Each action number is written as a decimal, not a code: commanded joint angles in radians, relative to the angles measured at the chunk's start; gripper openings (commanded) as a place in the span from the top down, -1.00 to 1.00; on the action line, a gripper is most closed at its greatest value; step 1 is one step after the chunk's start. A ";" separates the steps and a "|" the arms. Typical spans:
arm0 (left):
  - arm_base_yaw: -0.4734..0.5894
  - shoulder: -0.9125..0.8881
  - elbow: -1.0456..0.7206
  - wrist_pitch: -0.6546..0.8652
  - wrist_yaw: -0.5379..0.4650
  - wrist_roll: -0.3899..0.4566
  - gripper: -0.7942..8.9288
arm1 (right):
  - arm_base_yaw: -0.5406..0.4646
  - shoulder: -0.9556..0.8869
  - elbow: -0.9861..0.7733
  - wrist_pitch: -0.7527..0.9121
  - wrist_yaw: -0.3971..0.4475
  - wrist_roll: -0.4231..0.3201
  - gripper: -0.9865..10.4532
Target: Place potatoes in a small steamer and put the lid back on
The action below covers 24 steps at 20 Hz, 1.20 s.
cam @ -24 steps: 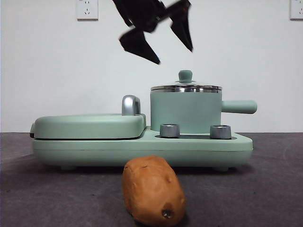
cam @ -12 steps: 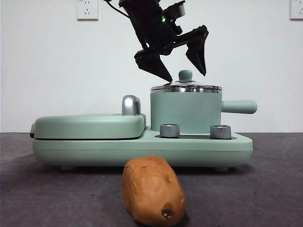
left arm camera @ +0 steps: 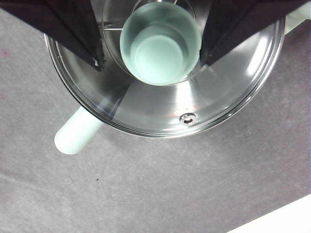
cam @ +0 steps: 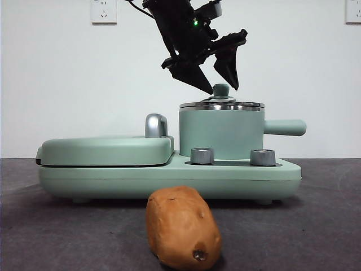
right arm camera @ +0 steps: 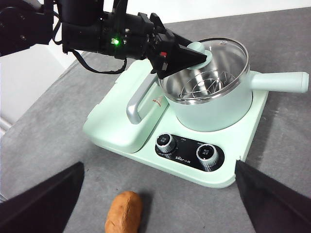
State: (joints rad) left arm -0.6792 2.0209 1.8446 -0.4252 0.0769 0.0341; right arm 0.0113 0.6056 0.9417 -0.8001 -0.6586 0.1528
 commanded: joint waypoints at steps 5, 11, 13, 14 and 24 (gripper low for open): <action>-0.010 0.039 0.033 0.007 -0.002 0.007 0.62 | 0.000 0.007 0.016 0.005 -0.004 -0.007 -0.04; -0.010 0.039 0.033 0.023 -0.002 0.010 0.83 | 0.000 0.007 0.016 0.000 -0.004 -0.007 -0.04; -0.010 0.038 0.034 0.053 -0.002 0.009 0.83 | 0.000 0.007 0.016 -0.006 -0.004 -0.007 -0.04; -0.010 0.034 0.040 0.060 -0.002 0.008 0.83 | 0.000 0.007 0.016 -0.011 -0.004 -0.007 -0.04; -0.009 0.032 0.226 -0.143 -0.002 0.010 0.83 | 0.000 0.007 0.016 -0.024 -0.003 -0.006 -0.04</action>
State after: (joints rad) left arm -0.6792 2.0377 2.0258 -0.5961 0.0738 0.0406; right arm 0.0113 0.6056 0.9417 -0.8276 -0.6586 0.1528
